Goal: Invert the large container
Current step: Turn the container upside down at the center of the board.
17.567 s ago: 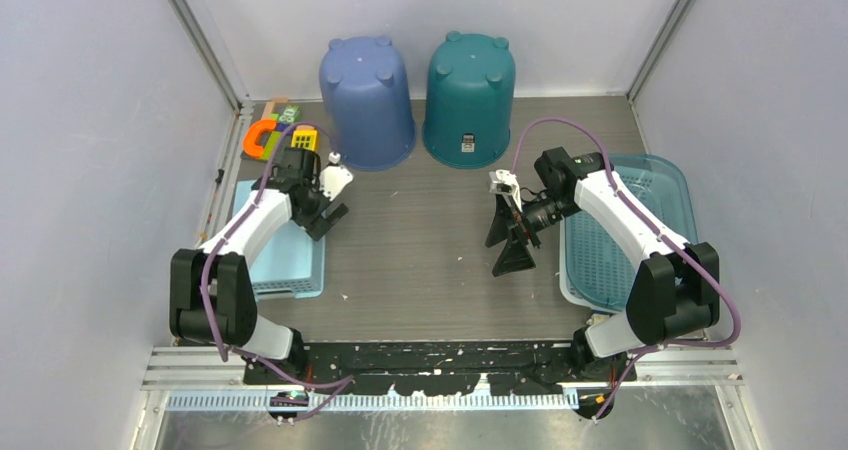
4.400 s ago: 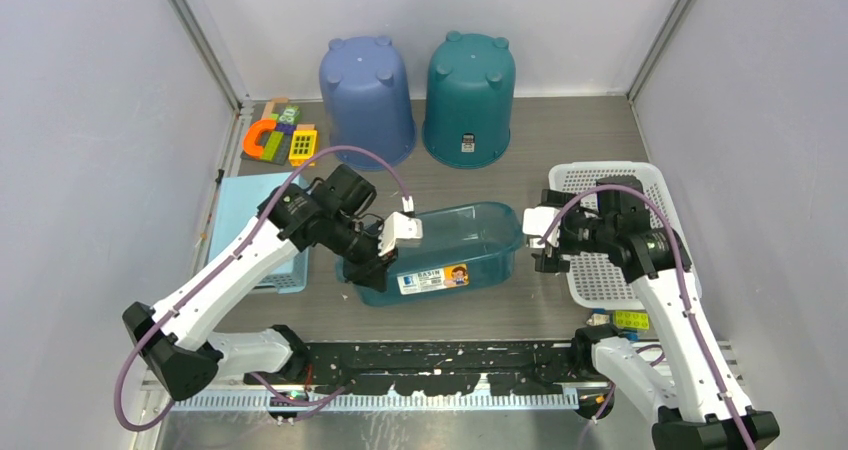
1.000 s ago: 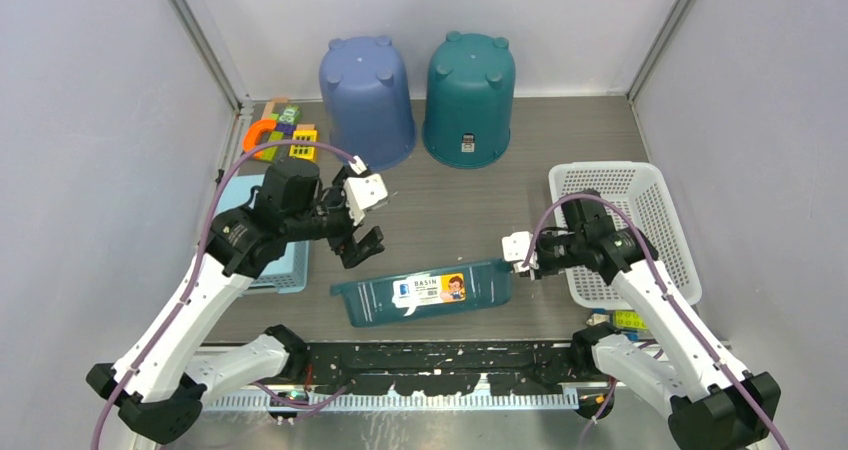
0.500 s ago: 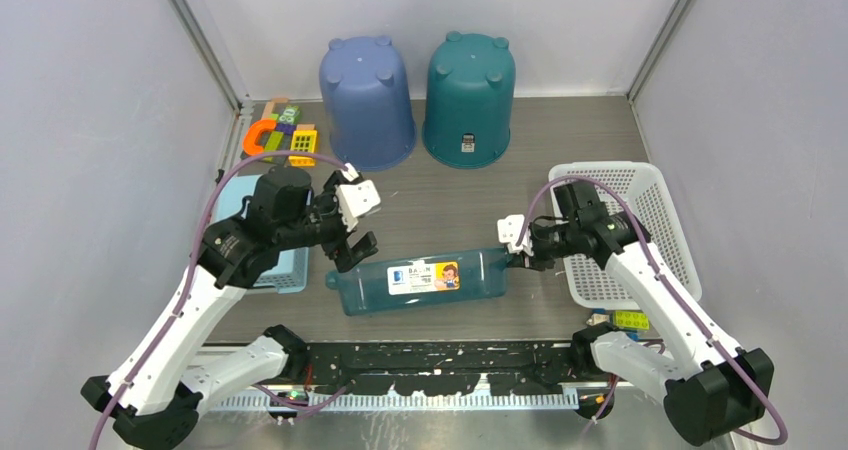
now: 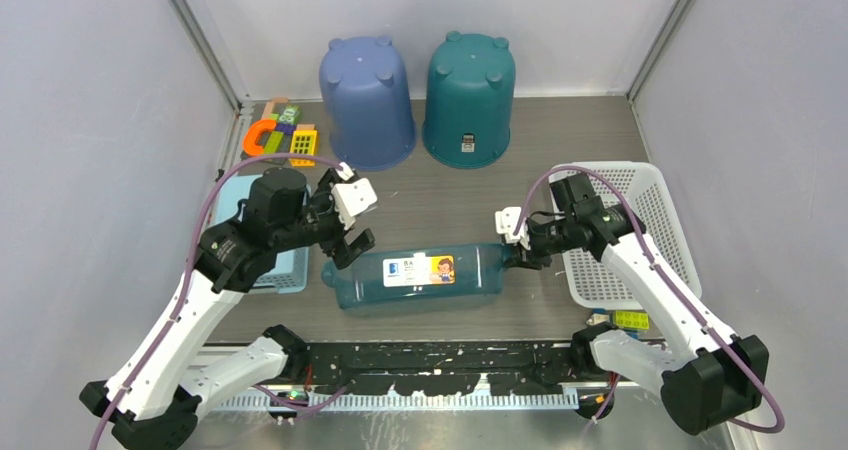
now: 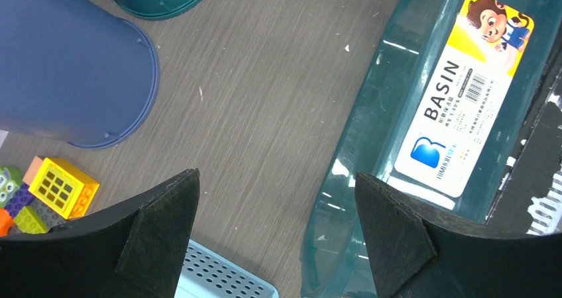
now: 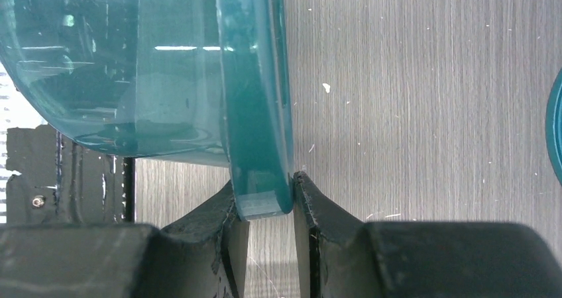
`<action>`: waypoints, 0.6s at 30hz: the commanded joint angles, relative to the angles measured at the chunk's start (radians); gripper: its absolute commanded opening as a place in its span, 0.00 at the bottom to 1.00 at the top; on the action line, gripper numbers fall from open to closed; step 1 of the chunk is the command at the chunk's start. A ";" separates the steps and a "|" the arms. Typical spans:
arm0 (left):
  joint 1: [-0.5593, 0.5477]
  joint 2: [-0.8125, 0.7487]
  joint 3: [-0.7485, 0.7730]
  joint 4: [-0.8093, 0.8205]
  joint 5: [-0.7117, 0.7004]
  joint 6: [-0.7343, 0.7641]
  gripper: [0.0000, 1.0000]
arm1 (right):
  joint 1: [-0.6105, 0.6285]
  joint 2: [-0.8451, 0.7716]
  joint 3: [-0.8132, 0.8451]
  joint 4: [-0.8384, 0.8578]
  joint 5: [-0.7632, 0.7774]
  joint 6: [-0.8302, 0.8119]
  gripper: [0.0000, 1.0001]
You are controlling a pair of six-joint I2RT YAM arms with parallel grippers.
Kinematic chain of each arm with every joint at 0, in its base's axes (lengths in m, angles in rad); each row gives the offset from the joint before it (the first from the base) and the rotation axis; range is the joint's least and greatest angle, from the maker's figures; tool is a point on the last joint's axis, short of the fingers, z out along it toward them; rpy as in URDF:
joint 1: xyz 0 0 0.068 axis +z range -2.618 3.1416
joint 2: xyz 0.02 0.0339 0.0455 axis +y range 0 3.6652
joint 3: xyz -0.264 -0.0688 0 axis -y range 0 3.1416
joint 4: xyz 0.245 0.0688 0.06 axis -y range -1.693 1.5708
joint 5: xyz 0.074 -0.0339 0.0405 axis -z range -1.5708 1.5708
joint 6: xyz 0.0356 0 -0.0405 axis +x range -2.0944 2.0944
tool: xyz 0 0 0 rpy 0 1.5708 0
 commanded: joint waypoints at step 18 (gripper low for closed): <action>0.007 0.017 0.019 0.162 -0.252 -0.080 0.88 | 0.005 0.144 0.148 -0.085 -0.109 0.097 0.01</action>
